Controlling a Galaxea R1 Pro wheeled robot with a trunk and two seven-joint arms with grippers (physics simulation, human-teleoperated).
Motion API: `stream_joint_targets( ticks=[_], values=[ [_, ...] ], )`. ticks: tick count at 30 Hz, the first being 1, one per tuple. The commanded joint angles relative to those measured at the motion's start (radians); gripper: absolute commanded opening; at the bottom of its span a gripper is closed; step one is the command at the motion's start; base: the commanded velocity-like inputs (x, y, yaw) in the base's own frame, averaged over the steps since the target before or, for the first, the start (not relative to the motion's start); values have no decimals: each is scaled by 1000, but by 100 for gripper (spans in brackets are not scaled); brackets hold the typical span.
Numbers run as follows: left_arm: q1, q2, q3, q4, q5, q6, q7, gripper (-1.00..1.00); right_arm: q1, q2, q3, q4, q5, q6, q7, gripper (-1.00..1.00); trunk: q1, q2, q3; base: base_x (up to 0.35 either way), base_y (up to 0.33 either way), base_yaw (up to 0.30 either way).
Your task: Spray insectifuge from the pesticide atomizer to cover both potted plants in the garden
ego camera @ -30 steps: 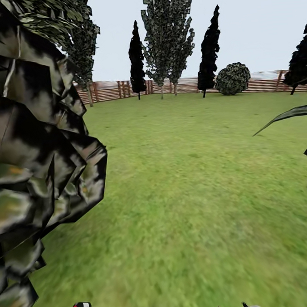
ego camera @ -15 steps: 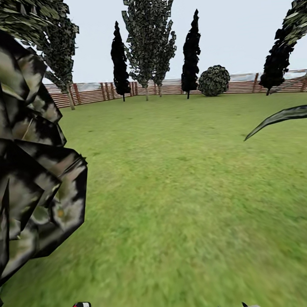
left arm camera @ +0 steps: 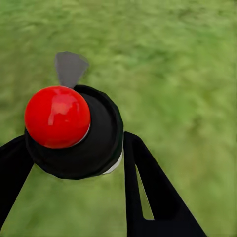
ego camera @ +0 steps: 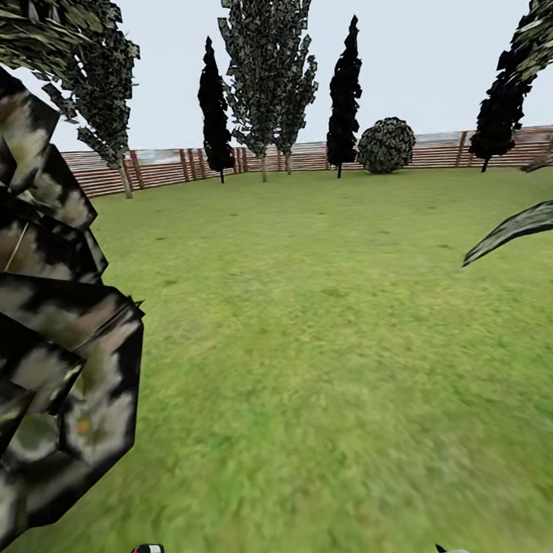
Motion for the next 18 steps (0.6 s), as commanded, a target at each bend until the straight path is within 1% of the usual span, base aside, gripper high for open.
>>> stream_joint_targets(
  ticks=[1,18],
  values=[
    [-1,-1,9,1,-10,-4,-5,-100,-1,-1,4,1,0,-3,-1,100,0,0,-1,338,0,0],
    [-1,-1,9,1,-9,-3,-5,-100,-1,-1,3,1,-1,-3,-6,100,0,0,-1,338,0,-6]
  ],
)
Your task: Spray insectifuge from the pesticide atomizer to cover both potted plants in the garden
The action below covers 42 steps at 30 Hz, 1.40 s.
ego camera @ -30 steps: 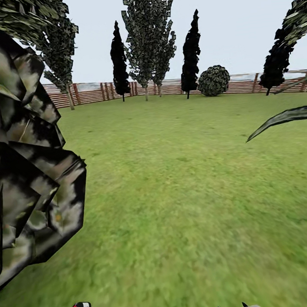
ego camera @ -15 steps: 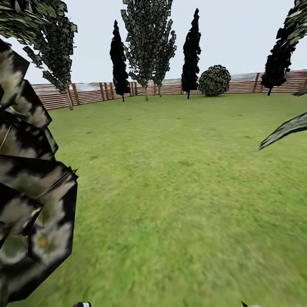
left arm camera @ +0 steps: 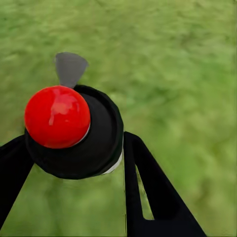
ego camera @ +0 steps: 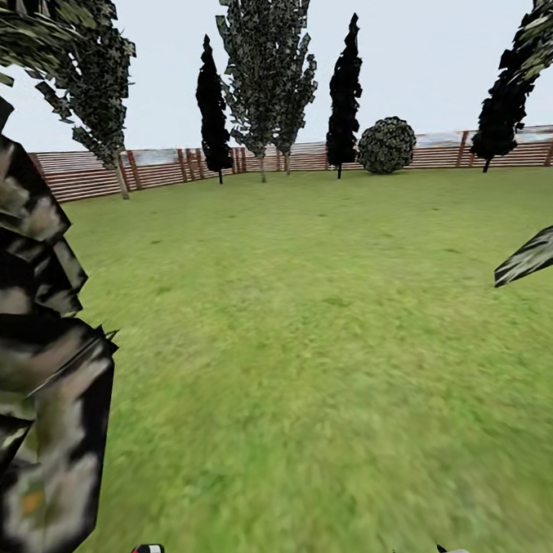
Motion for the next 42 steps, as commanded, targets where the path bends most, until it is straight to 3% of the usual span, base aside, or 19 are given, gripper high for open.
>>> stream_joint_targets(
  ticks=[1,42],
  values=[
    [-1,-1,9,0,-10,-4,-5,-100,-1,-1,4,1,0,-3,-1,100,0,0,-1,338,0,-158],
    [-1,-1,9,0,-10,-4,-5,-100,-1,-1,4,1,0,-3,-1,100,0,0,20,338,0,-215]
  ],
)
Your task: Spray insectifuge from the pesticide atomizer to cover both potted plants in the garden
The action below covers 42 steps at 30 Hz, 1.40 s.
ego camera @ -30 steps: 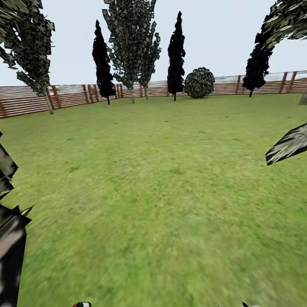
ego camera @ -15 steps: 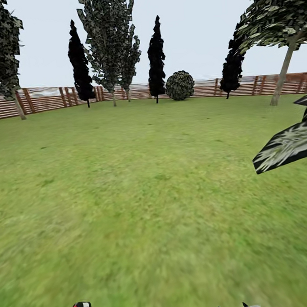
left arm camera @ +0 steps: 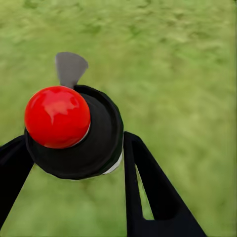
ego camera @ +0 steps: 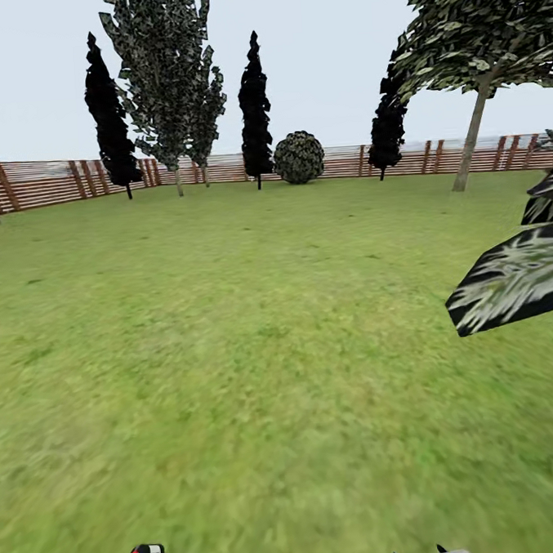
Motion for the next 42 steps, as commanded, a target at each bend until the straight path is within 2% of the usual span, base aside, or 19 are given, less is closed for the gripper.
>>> stream_joint_targets(
  ticks=[1,21,25,30,42],
  values=[
    [-1,-1,9,0,-10,-4,-5,-100,-1,-1,4,1,0,-3,-1,100,0,0,-1,338,0,-11],
    [-1,-1,9,0,-10,-3,-5,-100,-1,1,7,0,-2,-3,3,100,0,0,-1,338,0,-1],
    [-1,-1,9,0,-10,-3,-5,-100,-1,19,6,2,0,-3,3,100,0,0,-1,338,0,0],
    [-1,-1,9,0,-10,-3,-5,-100,-1,22,5,1,2,-3,6,100,0,0,-1,338,0,0],
    [-1,-1,9,0,-10,-3,-5,-100,-1,19,8,-2,5,-4,4,100,0,0,-1,338,0,0]
  ],
)
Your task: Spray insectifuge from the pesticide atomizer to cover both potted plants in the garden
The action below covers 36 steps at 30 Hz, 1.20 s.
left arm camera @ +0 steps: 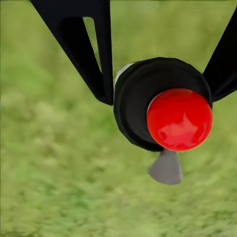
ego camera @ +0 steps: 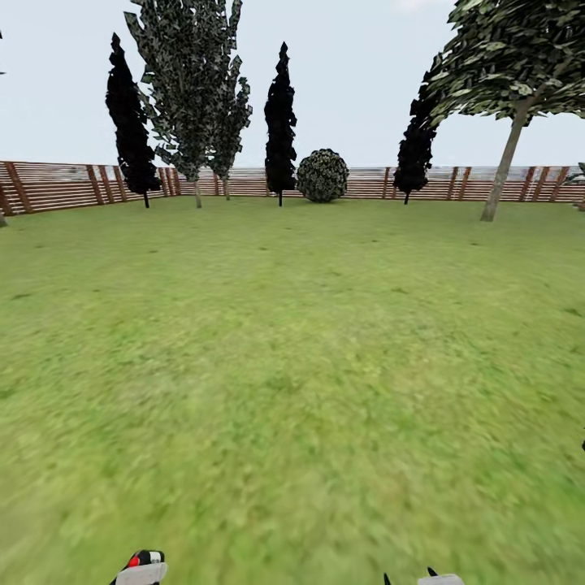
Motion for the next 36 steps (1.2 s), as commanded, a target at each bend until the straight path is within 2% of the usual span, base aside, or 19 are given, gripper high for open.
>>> stream_joint_targets(
  ticks=[1,36],
  values=[
    [-1,-1,9,1,-10,-4,-5,-100,-1,0,5,1,0,-3,-1,100,0,0,-1,338,0,0],
    [-1,-1,9,1,-10,-4,-5,-100,-1,3,2,4,-2,-2,-4,100,0,0,-1,338,0,-8]
  ],
)
